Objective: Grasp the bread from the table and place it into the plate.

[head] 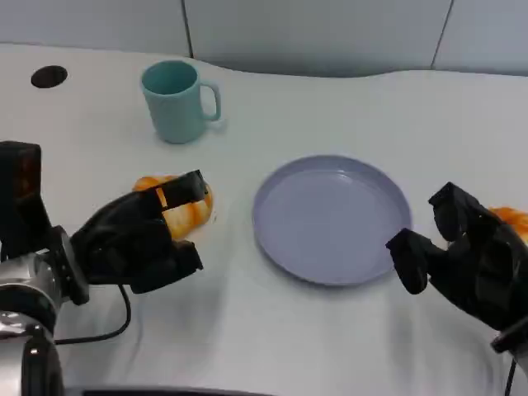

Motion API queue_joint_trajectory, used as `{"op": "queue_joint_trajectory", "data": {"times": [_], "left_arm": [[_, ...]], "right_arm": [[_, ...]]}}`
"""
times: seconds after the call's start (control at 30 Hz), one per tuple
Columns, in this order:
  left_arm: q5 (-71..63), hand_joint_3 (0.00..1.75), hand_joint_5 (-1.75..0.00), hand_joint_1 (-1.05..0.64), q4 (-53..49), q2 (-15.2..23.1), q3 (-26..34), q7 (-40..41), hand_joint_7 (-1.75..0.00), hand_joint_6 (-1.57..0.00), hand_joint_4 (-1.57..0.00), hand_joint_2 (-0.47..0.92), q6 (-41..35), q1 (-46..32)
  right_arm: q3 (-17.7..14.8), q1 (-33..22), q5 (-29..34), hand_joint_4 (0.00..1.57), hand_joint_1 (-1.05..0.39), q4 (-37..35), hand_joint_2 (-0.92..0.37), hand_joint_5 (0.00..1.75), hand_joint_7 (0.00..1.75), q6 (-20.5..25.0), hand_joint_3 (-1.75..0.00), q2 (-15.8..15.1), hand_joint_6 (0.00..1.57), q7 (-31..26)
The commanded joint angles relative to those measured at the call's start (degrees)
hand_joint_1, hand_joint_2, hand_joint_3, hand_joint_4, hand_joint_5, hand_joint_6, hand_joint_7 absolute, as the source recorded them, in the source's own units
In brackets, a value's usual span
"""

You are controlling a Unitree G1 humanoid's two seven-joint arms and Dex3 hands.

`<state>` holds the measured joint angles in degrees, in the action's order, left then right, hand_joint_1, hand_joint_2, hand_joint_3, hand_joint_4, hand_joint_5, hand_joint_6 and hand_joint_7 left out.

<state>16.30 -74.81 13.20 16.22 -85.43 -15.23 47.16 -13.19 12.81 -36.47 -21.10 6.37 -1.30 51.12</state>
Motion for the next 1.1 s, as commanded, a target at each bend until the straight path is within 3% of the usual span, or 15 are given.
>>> {"op": "queue_joint_trajectory", "data": {"times": [0.03,0.07,0.17,0.2,0.27,0.33,0.4,0.47,0.67,0.73,0.77,0.83,0.9,1.0,1.1], "left_arm": [[1.8,0.77,-1.74,-0.36,3.9,-0.1,2.2,1.7,-1.62,-0.71,-0.83,0.45,7.3,-0.4],[2.4,0.68,-1.74,-0.39,5.0,-0.3,2.8,2.2,-1.58,-0.62,-0.62,0.52,9.5,-0.6],[3.2,0.36,-1.62,-0.42,9.6,-0.5,3.1,3.9,-1.35,-0.52,-0.3,0.7,16.4,-2.0],[3.1,0.28,-1.59,-0.42,12.3,-0.7,3.1,5.1,-1.29,-0.52,-0.26,0.74,21.9,-3.1],[3.1,0.11,-1.24,-0.47,15.2,-1.0,2.9,6.7,-0.98,-0.53,-0.19,0.82,28.3,-4.4],[1.5,0.06,-1.15,-0.48,18.3,-1.2,2.1,10.4,-0.91,-0.54,-0.19,0.84,36.0,-6.1],[-1.1,0.01,-0.83,-0.54,21.6,-1.3,1.0,15.7,-0.39,-0.65,-0.18,0.84,45.4,-7.9],[-1.8,0.01,-0.68,-0.59,22.2,-1.1,0.0,18.3,-0.15,-0.69,-0.19,0.85,49.3,-8.6],[-1.1,0.0,-0.62,-0.6,21.7,-0.6,-2.2,20.3,-0.07,-0.71,-0.2,0.85,51.2,-8.9],[-11.7,0.01,-0.59,-0.63,18.3,2.4,-6.4,30.9,-0.03,-0.63,-0.16,0.88,58.0,-7.6],[-17.0,0.01,-0.4,-0.71,16.7,3.9,-8.9,36.2,-0.02,-0.48,-0.06,0.88,59.7,-6.7],[-22.2,0.0,-0.29,-0.75,14.6,5.3,-11.9,42.3,-0.01,-0.4,-0.02,0.88,61.0,-5.7],[-29.6,0.0,-0.19,-0.84,10.9,6.0,-16.7,51.2,-0.01,-0.33,0.0,0.87,59.3,-2.6],[-33.8,0.0,-0.13,-0.89,7.8,6.4,-20.0,57.5,-0.01,-0.3,0.0,0.86,59.2,-0.7],[-48.7,0.01,-0.13,-0.97,3.0,5.4,-31.8,76.0,-0.01,-0.28,-0.03,0.88,48.4,4.1]], "right_arm": [[-0.5,-0.1,-0.3,0.88,-0.44,0.5,-0.83,1.75,1.75,-0.1,0.0,-1.0,0.67,0.2],[-0.6,-0.1,-0.4,0.88,-0.44,0.5,-0.83,1.75,1.75,0.0,0.0,-1.1,0.67,0.2],[-0.6,-0.1,-0.4,0.88,-0.44,0.5,-0.84,1.75,1.74,0.0,0.0,-1.2,0.67,0.4],[-0.5,-0.1,-0.3,0.88,-0.44,0.6,-0.84,1.75,1.74,0.1,0.0,-1.2,0.67,0.3],[-0.5,-0.1,-0.2,0.88,-0.44,0.7,-0.83,1.75,1.74,0.1,0.0,-1.2,0.67,0.1],[-0.5,-0.2,-0.2,0.88,-0.44,0.8,-0.83,1.75,1.75,0.1,0.0,-1.2,0.67,-0.2],[-0.4,-0.2,-0.1,0.88,-0.44,0.9,-0.83,1.75,1.75,0.1,0.0,-1.2,0.68,-0.2],[-0.3,-0.2,-0.2,0.88,-0.44,0.7,-0.83,1.75,1.74,0.1,0.0,-1.3,0.68,0.0],[-0.3,-0.2,-0.2,0.88,-0.44,0.7,-0.83,1.75,1.74,0.1,0.0,-1.3,0.68,0.1],[-0.3,0.0,-0.1,0.88,-0.44,0.5,-0.83,1.75,1.74,-0.1,0.0,-1.2,0.68,0.0],[-0.4,0.0,-0.1,0.88,-0.44,0.3,-0.83,1.75,1.73,-0.1,0.0,-1.2,0.68,0.1],[-0.4,0.1,-0.1,0.88,-0.44,0.1,-0.83,1.75,1.72,-0.2,0.0,-1.3,0.68,0.2],[-0.4,0.1,-0.1,0.88,-0.44,0.2,-0.84,1.75,1.72,-0.3,0.0,-1.2,0.68,0.3],[-0.3,0.1,-0.1,0.88,-0.44,0.3,-0.84,1.75,1.72,-0.4,0.0,-1.2,0.68,0.3],[-0.5,0.0,-0.4,0.87,-0.44,0.3,-0.83,1.75,1.73,-0.3,0.0,-1.0,0.68,0.2]]}}
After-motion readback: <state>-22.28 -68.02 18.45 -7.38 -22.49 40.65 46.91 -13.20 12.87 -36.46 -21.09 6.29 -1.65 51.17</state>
